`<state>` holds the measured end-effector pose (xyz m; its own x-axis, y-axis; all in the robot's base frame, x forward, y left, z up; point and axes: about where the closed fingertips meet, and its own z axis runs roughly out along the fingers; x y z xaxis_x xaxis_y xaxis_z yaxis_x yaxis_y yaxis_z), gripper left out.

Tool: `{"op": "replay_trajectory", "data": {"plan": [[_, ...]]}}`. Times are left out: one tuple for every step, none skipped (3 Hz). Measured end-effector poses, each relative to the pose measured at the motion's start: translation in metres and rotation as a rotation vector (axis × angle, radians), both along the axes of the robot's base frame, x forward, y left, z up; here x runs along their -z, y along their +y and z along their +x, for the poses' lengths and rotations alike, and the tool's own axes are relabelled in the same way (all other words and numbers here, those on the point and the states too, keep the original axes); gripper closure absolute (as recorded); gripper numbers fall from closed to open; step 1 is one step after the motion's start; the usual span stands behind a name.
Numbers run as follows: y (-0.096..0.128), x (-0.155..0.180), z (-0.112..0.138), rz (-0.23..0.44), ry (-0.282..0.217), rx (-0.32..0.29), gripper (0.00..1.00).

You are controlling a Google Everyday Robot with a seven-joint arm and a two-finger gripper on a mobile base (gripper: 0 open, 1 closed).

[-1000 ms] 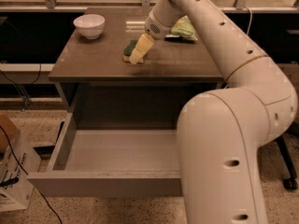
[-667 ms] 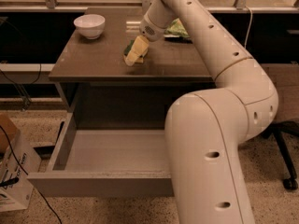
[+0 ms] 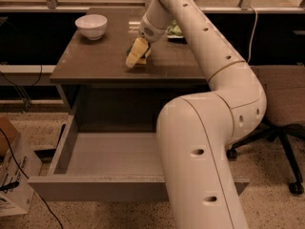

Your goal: Place sponge into top drawer

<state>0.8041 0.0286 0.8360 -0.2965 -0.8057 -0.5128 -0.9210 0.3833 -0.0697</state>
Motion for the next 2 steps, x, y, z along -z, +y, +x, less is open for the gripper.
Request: {"op": "replay_trajectory", "data": {"plan": [[-0.007, 0.002, 0.001, -0.012, 0.008, 0.011, 0.36], [-0.02, 0.005, 0.001, 0.0, 0.018, 0.04, 0.59]]}}
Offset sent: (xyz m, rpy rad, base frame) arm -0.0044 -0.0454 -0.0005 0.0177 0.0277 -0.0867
